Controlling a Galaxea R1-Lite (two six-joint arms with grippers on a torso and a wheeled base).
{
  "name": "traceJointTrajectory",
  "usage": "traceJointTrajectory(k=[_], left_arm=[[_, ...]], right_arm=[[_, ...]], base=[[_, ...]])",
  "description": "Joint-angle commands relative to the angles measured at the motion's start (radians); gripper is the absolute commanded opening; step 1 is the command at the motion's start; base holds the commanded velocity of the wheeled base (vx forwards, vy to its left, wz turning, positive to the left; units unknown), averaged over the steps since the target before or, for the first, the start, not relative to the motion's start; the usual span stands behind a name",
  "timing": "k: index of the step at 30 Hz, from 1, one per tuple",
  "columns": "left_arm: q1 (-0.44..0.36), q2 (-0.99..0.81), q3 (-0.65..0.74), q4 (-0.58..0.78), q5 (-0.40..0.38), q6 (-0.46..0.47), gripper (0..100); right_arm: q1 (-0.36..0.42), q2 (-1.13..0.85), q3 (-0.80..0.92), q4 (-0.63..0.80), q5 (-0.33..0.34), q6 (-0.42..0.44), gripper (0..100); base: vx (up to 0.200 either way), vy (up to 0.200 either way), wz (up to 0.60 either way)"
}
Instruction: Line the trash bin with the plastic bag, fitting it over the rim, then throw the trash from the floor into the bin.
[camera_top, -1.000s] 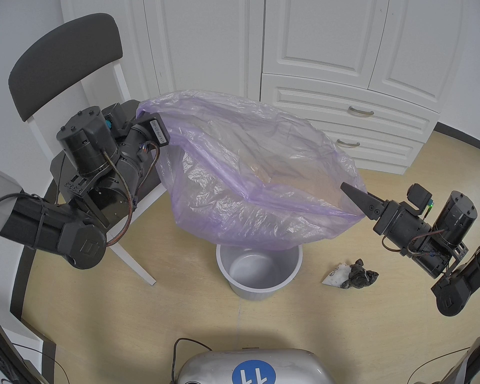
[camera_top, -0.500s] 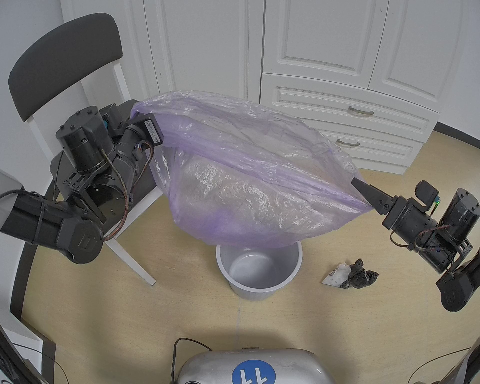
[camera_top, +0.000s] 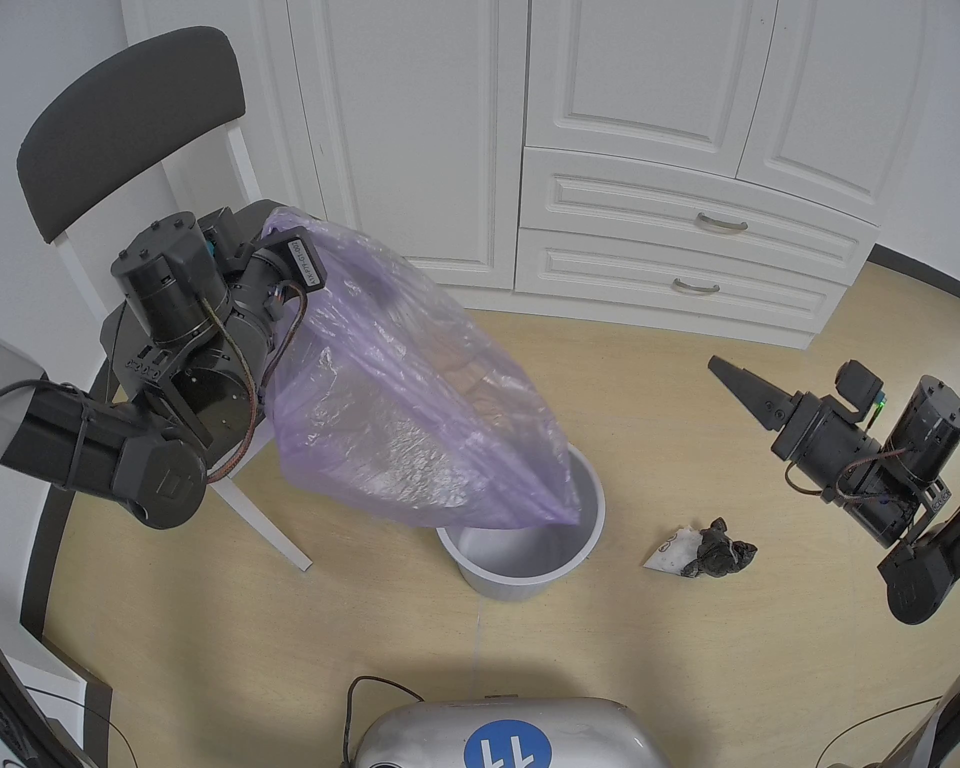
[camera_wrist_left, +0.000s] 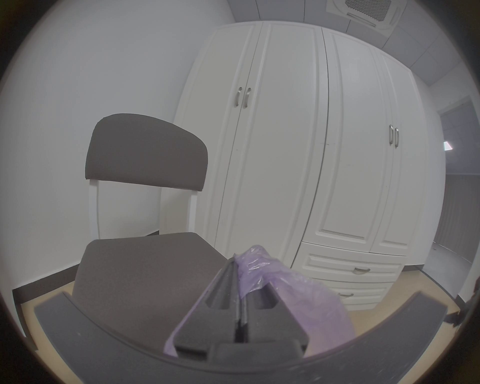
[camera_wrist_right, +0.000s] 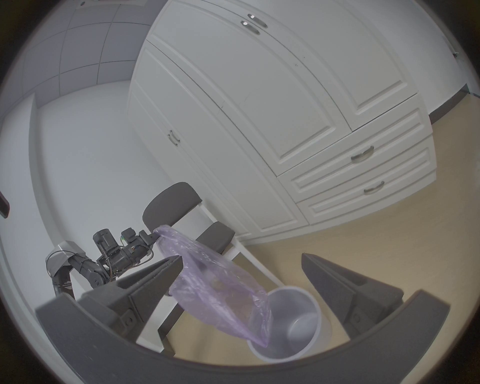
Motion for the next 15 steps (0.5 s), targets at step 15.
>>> traceJointTrajectory(k=[15], left_arm=[[-0.114, -0.044, 0.046, -0.017, 0.001, -0.003, 0]], right_arm=[[0.348, 0.331, -0.038, 0.273, -0.158, -0.019, 100]], base=[[0.000, 0.000, 0.00]])
